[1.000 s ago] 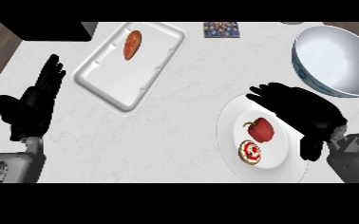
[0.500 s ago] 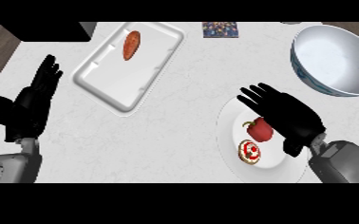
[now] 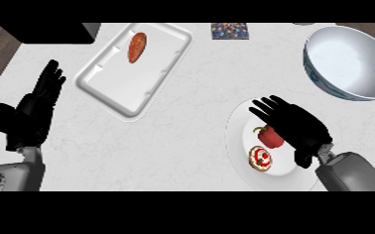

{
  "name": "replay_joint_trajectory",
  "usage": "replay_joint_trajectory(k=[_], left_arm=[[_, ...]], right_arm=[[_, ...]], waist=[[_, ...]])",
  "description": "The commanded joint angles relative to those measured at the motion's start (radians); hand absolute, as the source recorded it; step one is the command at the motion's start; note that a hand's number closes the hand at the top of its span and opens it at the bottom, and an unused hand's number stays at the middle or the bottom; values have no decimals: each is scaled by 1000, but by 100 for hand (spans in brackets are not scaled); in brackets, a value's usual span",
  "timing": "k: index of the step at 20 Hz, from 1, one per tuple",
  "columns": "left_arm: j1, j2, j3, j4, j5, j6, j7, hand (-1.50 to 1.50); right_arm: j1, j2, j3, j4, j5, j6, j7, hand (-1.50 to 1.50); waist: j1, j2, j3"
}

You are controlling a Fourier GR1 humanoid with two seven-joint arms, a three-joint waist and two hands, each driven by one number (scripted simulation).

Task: Pick the bell pepper from the plate and place it in the bowl

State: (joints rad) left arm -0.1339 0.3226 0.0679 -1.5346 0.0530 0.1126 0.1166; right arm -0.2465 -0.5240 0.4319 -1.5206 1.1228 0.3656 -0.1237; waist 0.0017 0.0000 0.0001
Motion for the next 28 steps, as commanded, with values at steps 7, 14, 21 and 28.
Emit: replay_joint_trajectory(k=[7, 14, 21, 28], left_arm=[[-24, -43, 23, -1, -60, -10, 9, 0], [-35, -44, 49, 2, -63, -31, 19, 0], [-29, -54, 55, -29, -74, -52, 53, 0], [-85, -69, 65, 34, -98, -28, 24, 0]], right_arm=[[-5, 86, -100, 111, 96, -65, -94, -150], [-64, 155, -94, 300, 159, -61, -127, 150], [-78, 202, -104, 252, 181, -39, -186, 150], [-111, 240, -158, 298, 185, -151, -193, 150]], waist=[[-1, 0, 0], [3, 2, 0], [-1, -1, 0], [-6, 0, 0]])
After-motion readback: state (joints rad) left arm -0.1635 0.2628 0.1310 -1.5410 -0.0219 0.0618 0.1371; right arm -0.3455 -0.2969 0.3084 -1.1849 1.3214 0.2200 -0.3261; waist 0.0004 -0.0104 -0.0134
